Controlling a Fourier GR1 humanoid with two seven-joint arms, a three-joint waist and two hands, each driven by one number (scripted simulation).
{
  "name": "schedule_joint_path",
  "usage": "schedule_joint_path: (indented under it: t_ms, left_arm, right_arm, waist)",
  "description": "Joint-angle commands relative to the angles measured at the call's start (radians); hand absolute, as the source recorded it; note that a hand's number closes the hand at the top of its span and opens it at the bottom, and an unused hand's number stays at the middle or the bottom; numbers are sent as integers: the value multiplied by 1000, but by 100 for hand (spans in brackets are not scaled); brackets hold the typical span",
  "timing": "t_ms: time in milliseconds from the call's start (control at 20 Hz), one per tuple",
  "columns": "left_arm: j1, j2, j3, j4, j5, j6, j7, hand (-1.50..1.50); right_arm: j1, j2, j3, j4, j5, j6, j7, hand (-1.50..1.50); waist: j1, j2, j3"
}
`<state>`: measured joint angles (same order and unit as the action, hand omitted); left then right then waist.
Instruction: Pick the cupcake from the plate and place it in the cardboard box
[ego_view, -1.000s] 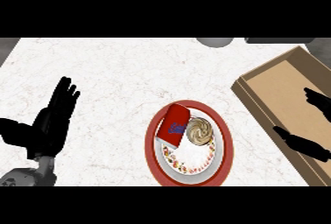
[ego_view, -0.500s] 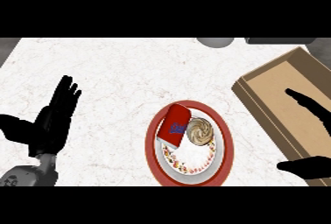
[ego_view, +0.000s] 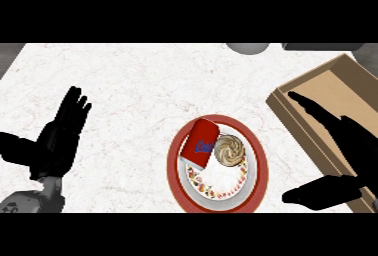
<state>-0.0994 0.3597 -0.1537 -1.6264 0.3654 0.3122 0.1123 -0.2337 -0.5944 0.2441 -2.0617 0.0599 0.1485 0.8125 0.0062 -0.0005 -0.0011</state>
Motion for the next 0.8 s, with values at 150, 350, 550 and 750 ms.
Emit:
schedule_joint_path:
  t_ms: [150, 350, 550, 750]
  left_arm:
    - [10, -19, 50, -29, -25, -31, 34, 0]
    - [32, -36, 35, -122, -67, 8, 90, 0]
    - [-17, -64, 99, 12, -63, -71, 29, 0]
    - [-53, -95, 83, -25, -108, -43, 97, 0]
  right_arm:
    - [-89, 122, 48, 35, 98, 57, 152, -150]
    - [-62, 233, 136, 95, 229, 3, 140, -150]
    - [11, 260, 110, 60, 229, 61, 109, -150]
    - [-27, 329, 101, 183, 298, 51, 66, -150]
  waist:
    - [0, 0, 1]
    - [2, 0, 1]
    - [-7, 0, 1]
    - [-5, 0, 1]
